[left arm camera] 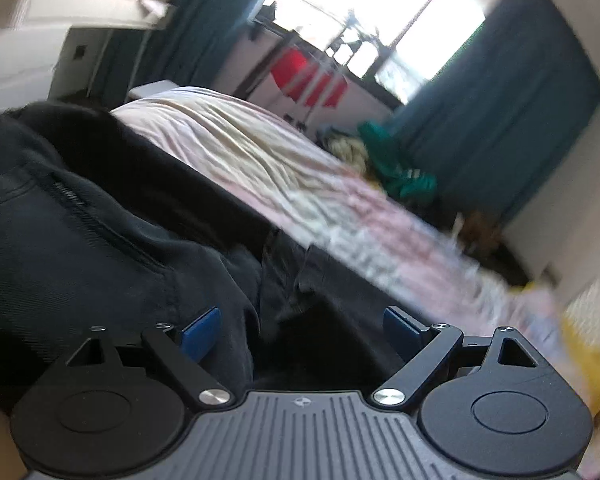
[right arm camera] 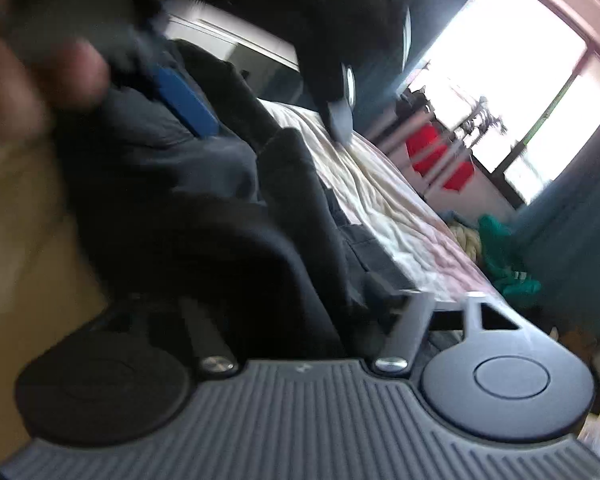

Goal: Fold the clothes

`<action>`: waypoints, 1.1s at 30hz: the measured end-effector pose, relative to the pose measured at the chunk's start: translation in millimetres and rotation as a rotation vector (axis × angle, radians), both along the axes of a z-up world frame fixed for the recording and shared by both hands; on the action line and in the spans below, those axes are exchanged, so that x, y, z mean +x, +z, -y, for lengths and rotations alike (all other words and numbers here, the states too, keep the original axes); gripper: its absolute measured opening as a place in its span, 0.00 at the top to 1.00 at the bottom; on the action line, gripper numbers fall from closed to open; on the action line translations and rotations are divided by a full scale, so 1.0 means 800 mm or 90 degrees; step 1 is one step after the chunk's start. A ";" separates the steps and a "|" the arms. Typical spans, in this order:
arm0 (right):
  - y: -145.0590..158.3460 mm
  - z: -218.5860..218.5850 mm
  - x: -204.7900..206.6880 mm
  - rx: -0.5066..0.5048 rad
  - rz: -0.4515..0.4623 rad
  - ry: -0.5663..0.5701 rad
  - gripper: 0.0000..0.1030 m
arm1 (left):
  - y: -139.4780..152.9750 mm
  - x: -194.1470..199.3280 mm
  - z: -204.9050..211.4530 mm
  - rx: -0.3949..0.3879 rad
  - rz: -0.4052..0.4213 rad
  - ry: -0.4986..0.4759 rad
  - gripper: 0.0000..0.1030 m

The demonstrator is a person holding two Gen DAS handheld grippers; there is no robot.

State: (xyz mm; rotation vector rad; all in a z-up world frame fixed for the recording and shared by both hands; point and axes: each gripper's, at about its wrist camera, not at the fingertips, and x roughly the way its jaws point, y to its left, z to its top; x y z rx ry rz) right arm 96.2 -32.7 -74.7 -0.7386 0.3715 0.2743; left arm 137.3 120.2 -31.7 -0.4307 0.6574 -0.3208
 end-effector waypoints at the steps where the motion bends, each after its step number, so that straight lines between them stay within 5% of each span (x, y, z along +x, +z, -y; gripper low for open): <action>1: 0.003 0.009 -0.010 -0.009 0.010 0.009 0.24 | -0.002 -0.001 0.010 0.031 0.008 -0.002 0.13; 5: 0.011 0.063 -0.027 0.014 0.030 -0.058 0.22 | -0.007 -0.005 0.035 0.109 0.033 0.000 0.13; 7: 0.010 0.097 -0.023 0.060 0.028 -0.129 0.13 | -0.008 -0.007 0.038 0.119 0.037 0.009 0.13; 15: -0.004 0.153 -0.008 0.094 -0.018 -0.270 0.12 | -0.015 -0.007 0.037 0.165 0.037 0.039 0.14; 24: -0.008 0.171 -0.017 0.173 -0.122 -0.298 0.11 | -0.023 -0.006 0.050 0.230 0.043 0.029 0.14; 29: 0.025 0.171 -0.052 0.215 -0.059 -0.288 0.11 | -0.019 -0.004 0.040 0.185 0.032 0.034 0.14; 33: 0.033 0.169 -0.052 0.251 -0.062 -0.258 0.11 | -0.017 -0.003 0.029 0.143 0.019 0.042 0.14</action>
